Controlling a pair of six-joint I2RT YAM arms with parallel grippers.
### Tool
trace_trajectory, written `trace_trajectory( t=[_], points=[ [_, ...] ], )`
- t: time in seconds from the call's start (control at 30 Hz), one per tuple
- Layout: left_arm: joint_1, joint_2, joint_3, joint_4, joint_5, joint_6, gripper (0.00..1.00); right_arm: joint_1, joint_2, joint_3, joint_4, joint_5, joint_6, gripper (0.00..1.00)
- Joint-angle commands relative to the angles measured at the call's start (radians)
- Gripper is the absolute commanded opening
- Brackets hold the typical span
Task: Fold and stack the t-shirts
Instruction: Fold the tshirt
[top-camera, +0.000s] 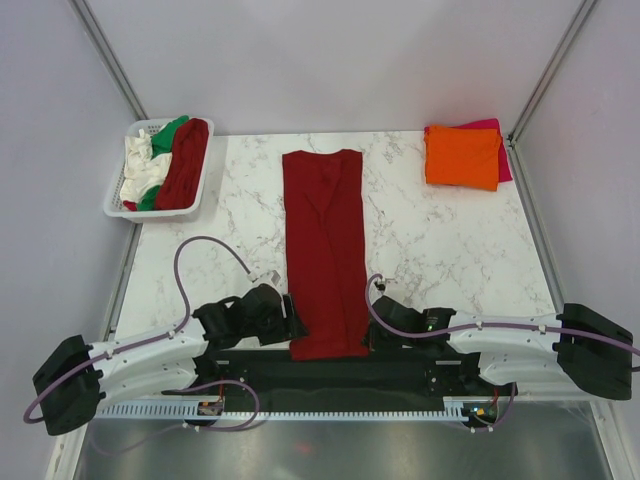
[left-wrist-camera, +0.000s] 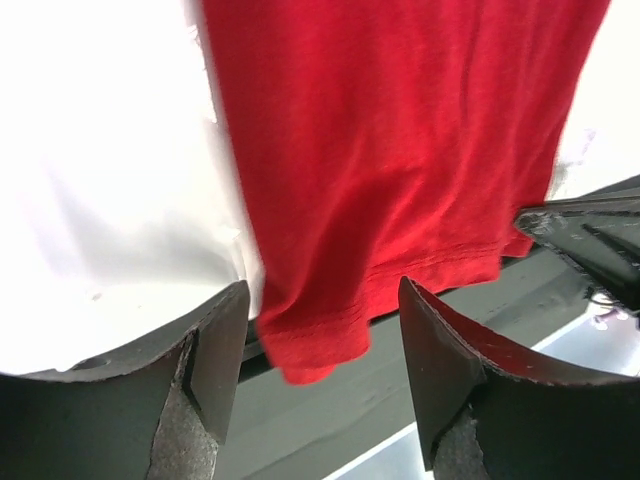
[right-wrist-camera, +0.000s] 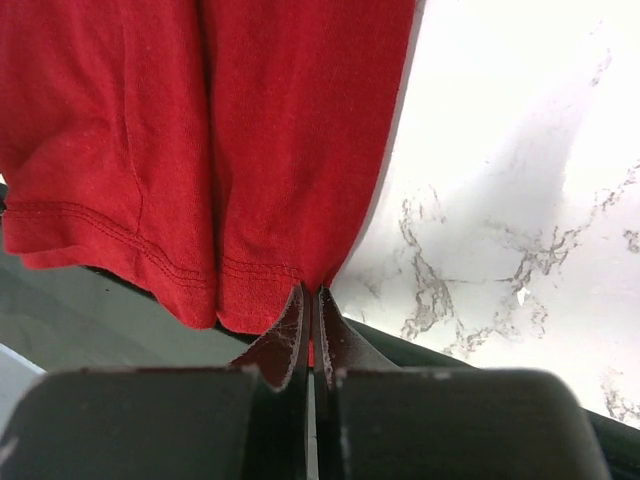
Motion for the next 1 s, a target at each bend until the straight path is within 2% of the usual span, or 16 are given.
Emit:
trace_trajectory(
  t=[0.0,0.2,0.33,0.4,0.5,0.53,0.57,0.63,0.7,0.83,0.97],
  points=[
    [-0.001,-0.046,0.009,-0.115,-0.040,0.004,0.69,0.011,0.004,-0.025,-0.001,0.020,0.011,0.00],
    [-0.008,-0.020,-0.080,0.044,0.052,-0.038,0.68,0.011,0.034,-0.022,0.009,0.020,0.004,0.00],
    [-0.009,0.008,-0.083,0.050,0.046,-0.044,0.66,0.013,0.041,-0.023,0.013,0.018,0.004,0.00],
    [-0.012,0.020,-0.086,0.059,0.052,-0.047,0.58,0.013,0.041,-0.023,0.013,0.020,0.004,0.00],
    [-0.015,0.030,-0.084,0.067,0.060,-0.041,0.37,0.013,0.042,-0.025,0.013,0.020,0.003,0.00],
    [-0.017,0.025,-0.081,0.066,0.063,-0.038,0.24,0.013,0.042,-0.025,0.015,0.021,0.003,0.00],
    [-0.017,0.016,-0.078,0.061,0.066,-0.035,0.16,0.013,0.039,-0.025,0.013,0.020,0.003,0.00],
    [-0.017,-0.003,-0.072,0.049,0.067,-0.038,0.06,0.014,0.035,-0.025,0.007,0.018,0.003,0.00],
    [-0.017,-0.023,-0.048,-0.015,0.060,-0.047,0.04,0.020,0.024,-0.020,-0.014,0.024,0.001,0.00],
    [-0.017,-0.042,-0.006,-0.108,0.049,-0.041,0.04,0.034,0.009,0.030,-0.171,0.095,0.015,0.00],
    [-0.018,-0.066,0.038,-0.170,0.049,-0.041,0.03,0.049,-0.031,0.058,-0.197,0.095,0.015,0.00]
  ],
)
